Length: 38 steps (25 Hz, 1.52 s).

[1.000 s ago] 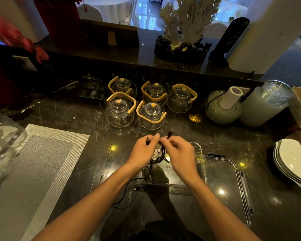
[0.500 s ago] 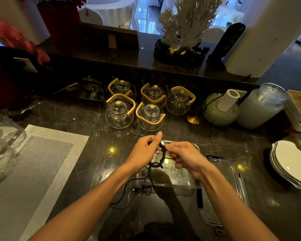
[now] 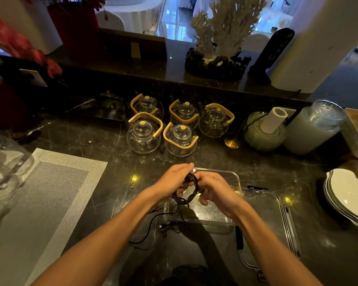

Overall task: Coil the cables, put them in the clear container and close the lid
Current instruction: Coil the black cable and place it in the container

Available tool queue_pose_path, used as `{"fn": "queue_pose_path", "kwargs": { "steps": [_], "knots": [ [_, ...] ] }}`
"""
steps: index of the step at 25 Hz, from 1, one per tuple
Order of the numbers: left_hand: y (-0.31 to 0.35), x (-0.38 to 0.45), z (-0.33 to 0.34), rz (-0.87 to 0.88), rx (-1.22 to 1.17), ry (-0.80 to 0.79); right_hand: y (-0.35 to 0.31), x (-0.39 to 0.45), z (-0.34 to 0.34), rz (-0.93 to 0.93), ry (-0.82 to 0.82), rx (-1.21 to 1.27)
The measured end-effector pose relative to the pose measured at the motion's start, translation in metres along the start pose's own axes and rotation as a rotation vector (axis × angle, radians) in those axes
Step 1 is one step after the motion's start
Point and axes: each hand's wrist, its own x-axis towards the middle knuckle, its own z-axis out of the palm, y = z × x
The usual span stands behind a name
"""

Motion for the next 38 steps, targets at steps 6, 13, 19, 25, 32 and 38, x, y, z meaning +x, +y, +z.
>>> {"fn": "queue_pose_path", "kwargs": {
  "steps": [6, 13, 19, 25, 32, 38],
  "knots": [
    [-0.007, 0.003, -0.005, -0.112, -0.201, -0.022, 0.011, 0.002, 0.018, -0.077, 0.177, -0.262],
    [-0.005, 0.003, -0.012, -0.153, -0.232, -0.024, 0.014, -0.004, 0.025, -0.395, 0.342, -0.980],
    [0.000, 0.004, -0.014, -0.207, -0.309, -0.022, 0.018, -0.005, 0.033, -0.639, 0.428, -1.217],
    [0.003, 0.004, -0.008, -0.207, -0.278, 0.012, 0.023, -0.004, 0.040, -0.727, 0.629, -1.388],
    [-0.010, 0.004, -0.005, -0.289, -0.551, -0.067, 0.018, -0.004, 0.025, -0.877, 0.470, -1.167],
    [-0.023, 0.010, 0.008, -0.032, -0.057, 0.038, -0.003, -0.004, 0.026, -0.264, 0.570, 0.048]
  ]
}}
